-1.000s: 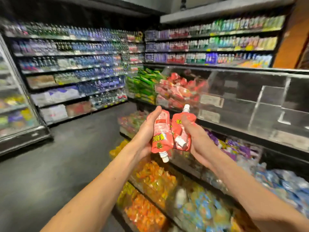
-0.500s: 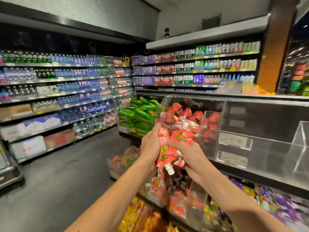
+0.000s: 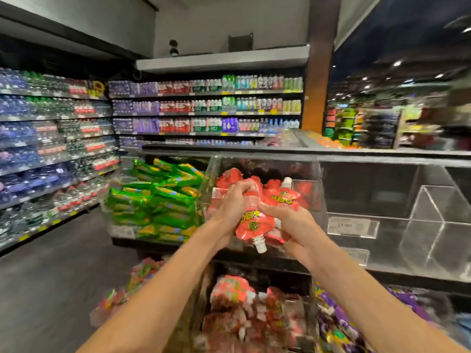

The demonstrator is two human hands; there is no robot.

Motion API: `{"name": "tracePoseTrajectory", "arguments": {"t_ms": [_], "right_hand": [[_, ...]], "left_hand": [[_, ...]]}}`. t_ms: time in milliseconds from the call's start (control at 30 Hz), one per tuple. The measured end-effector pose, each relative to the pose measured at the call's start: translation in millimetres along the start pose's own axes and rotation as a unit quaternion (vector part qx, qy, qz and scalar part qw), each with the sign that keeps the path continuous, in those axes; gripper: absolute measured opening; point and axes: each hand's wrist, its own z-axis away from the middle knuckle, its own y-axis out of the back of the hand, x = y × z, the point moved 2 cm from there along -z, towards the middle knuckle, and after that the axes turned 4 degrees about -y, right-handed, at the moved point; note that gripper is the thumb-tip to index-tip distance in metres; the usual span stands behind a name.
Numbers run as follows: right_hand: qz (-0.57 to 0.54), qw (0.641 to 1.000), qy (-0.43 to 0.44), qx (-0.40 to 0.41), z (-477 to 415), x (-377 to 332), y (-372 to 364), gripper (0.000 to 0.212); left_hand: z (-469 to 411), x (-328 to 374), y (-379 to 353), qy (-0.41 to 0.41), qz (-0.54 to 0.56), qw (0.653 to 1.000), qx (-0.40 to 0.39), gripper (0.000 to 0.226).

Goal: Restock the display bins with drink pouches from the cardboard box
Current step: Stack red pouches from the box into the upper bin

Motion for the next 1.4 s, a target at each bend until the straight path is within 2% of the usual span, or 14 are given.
{"name": "tracePoseTrajectory", "arguments": {"t_ms": [67,167,300,400,467,533,567,667,933,1067,1167,1233,1400], "right_hand": [[0.006,0.999,0.009,0.038,-7.5,-5.8,-5.5,0.033],[0.015,0.994,0.022,0.102,-18.7,-13.7,-4.0,0.033],[0.037,0.983,0.068,0.165,-29.8,-33.8,6.1,0.032],[0.043,0.975,0.092,0.196,-34.9,-55.1,19.1,0.029],[0.052,0.972,0.102,0.207,-38.4,-65.3,30.3,0.034],[0.055,0.969,0.100,0.217,-42.1,-69.4,40.6,0.035],[0.054,0.968,0.098,0.223,-43.3,-70.9,45.0,0.032],[0.043,0.967,0.095,0.231,-47.5,-75.8,57.4,0.027],[0.041,0.964,0.107,0.239,-49.0,-101.2,81.4,0.023],[0.050,0.963,0.111,0.239,-51.5,-104.5,92.6,0.028],[0.066,0.962,0.108,0.243,-54.1,-103.4,98.7,0.037],[0.070,0.962,0.105,0.242,-56.4,-102.2,100.3,0.033],[0.079,0.957,0.109,0.257,-63.9,-99.8,100.2,0.030]], "left_hand": [[-15.8,6.0,8.7,-0.033,-0.053,0.997,-0.041,0.033],[-38.5,12.9,22.2,-0.112,-0.122,0.983,-0.072,0.031],[-63.4,17.2,36.6,-0.169,-0.206,0.963,-0.046,0.050],[-70.1,27.0,43.7,-0.196,-0.273,0.942,-0.004,0.037],[-71.1,38.8,41.9,-0.246,-0.323,0.913,0.037,0.034],[-75.0,47.6,35.0,-0.291,-0.341,0.892,0.053,0.036],[-79.3,48.8,30.3,-0.301,-0.326,0.895,0.049,0.035],[-93.4,44.3,12.5,-0.309,-0.259,0.915,-0.004,0.038],[-119.7,22.9,-25.0,-0.303,-0.276,0.905,-0.117,0.041],[-136.7,7.0,-37.6,-0.290,-0.314,0.894,-0.137,0.042],[-149.2,-5.6,-49.6,-0.272,-0.340,0.885,-0.166,0.034],[-156.6,-10.8,-59.4,-0.258,-0.343,0.885,-0.180,0.029],[-171.4,-19.6,-71.4,-0.258,-0.406,0.863,-0.153,0.033]]}}
